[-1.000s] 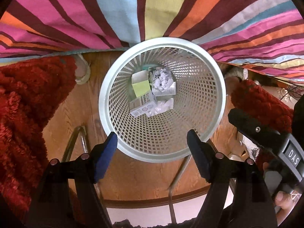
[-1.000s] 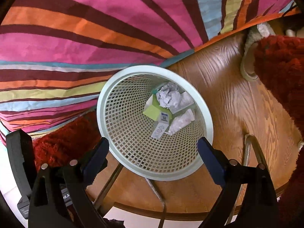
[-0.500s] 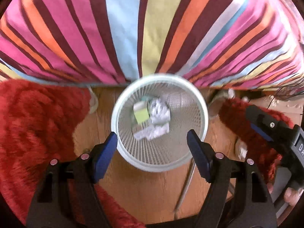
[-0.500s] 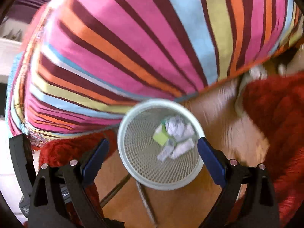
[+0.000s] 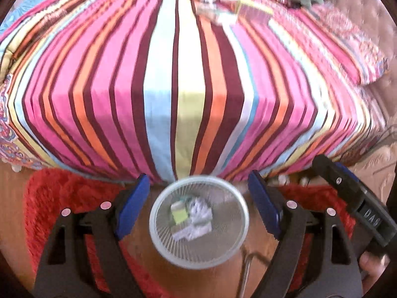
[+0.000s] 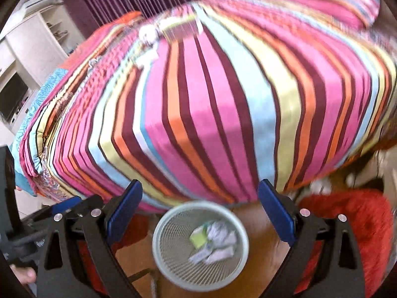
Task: Collect trash
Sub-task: 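Move both open tools back over the bed toward the remaining trash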
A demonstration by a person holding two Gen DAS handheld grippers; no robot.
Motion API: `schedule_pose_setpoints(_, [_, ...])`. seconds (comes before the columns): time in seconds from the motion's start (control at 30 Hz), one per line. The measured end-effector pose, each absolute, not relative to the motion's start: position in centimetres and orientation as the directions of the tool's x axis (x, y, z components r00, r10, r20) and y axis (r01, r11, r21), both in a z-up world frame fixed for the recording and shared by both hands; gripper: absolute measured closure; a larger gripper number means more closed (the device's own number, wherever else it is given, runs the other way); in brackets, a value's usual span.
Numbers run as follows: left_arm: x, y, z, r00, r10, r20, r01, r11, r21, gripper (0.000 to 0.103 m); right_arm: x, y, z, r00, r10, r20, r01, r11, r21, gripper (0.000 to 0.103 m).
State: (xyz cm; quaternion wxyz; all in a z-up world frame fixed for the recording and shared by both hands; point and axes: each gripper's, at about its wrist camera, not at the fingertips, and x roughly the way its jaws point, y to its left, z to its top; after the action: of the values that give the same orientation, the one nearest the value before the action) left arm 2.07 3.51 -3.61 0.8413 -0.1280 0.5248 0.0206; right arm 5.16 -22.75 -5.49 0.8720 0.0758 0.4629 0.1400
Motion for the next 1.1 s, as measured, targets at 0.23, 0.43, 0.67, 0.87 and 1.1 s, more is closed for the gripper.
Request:
schedule_pose_setpoints(0.23, [4.7,4.3,-1.2,0.510,-0.083,-0.856,-0.272,0.929,-0.252,0.019,7.4,-22.4,-4.0,0.606,0.302,-0.736,-0.245,0.951,0.189,0.013])
schedule_pose_setpoints(0.43, [9.1,4.4,-0.1,0.513,-0.066,-0.856,-0.329,0.906,-0.267,0.019,10.1,-22.5,-3.4,0.621,0.304,-0.722,-0.284,0.946,0.154,0.013])
schedule_pose_setpoints(0.67, [14.5,4.1,0.1,0.507,-0.034,-0.862,-0.395,0.879,-0.267,0.019,13.8,-23.9,-2.6,0.640,0.308,-0.704,-0.301,0.943,0.140,0.008])
schedule_pose_setpoints(0.87, [19.3,3.6,0.0,0.503,0.017,-0.864,-0.462,0.851,-0.252,0.019,17.0,-24.4,-2.6,0.636,0.310,-0.707,-0.303,0.942,0.141,0.008])
schedule_pose_setpoints(1.1, [24.6,3.1,-1.3,0.471,0.070,-0.879,-0.510,0.835,-0.207,0.019,21.8,-23.3,-2.0,0.626,0.362,-0.691,-0.409,0.907,0.105,0.008])
